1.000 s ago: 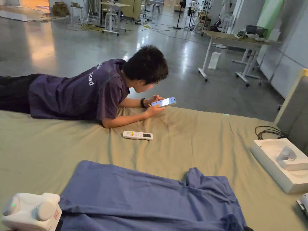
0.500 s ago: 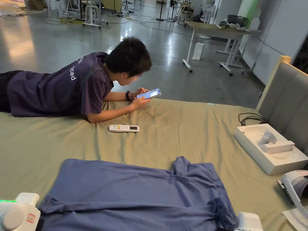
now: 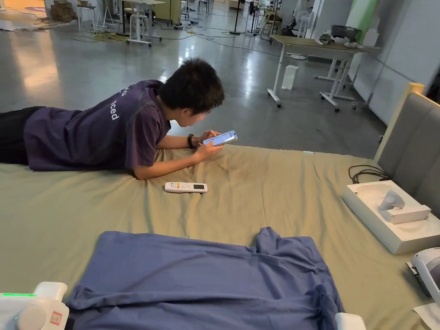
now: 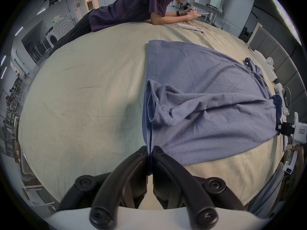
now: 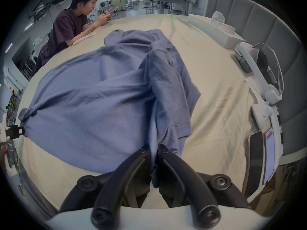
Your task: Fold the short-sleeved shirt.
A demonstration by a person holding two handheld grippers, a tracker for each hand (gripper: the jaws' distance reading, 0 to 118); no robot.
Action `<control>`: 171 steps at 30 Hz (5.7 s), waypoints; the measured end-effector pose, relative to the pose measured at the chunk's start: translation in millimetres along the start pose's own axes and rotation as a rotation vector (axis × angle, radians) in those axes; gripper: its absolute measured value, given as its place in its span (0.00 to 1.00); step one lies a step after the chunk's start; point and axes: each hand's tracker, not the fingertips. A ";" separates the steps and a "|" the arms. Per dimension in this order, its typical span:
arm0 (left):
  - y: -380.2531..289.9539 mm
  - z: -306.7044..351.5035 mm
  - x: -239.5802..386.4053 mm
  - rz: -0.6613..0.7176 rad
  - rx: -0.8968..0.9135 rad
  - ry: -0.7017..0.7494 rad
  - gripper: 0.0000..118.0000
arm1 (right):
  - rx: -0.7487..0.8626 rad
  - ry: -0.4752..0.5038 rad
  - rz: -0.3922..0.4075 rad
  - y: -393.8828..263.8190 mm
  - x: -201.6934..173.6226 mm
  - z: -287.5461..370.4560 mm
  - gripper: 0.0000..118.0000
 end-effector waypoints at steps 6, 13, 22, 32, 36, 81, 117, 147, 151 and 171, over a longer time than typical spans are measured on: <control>7.1 17.0 -7.5 0.008 0.043 -0.033 0.04 | 0.075 -0.017 0.036 18.6 -1.4 39.2 0.05; 16.7 87.0 12.4 -0.009 0.148 -0.033 0.04 | 0.139 -0.044 0.065 56.9 -7.2 93.4 0.05; 10.2 138.9 2.6 0.016 0.131 -0.068 0.04 | 0.131 -0.016 0.094 38.6 -4.3 132.4 0.05; -85.2 99.4 -22.0 0.068 -0.040 -0.058 0.04 | -0.021 -0.015 0.065 -69.5 1.7 104.8 0.05; -116.2 69.5 -22.7 0.025 -0.122 0.003 0.04 | -0.062 -0.032 0.056 -96.2 -0.8 77.6 0.05; -25.9 157.6 15.4 -0.016 0.636 0.018 0.01 | 1.017 0.002 0.094 -23.9 -133.1 192.9 0.00; 117.2 -27.1 9.9 -0.111 -0.071 0.009 0.04 | 0.673 -0.142 0.138 -15.6 -102.9 82.3 0.00; 85.0 18.0 0.8 -0.012 0.158 -0.064 0.02 | -0.072 -0.041 0.097 152.4 -3.9 -87.2 0.66; 84.5 18.6 0.4 -0.005 0.151 -0.057 0.02 | -0.108 -0.044 0.111 147.6 -14.3 -88.2 0.35; 62.2 67.4 -14.1 0.031 0.206 -0.095 0.02 | 0.197 0.107 0.050 113.3 2.6 53.0 0.01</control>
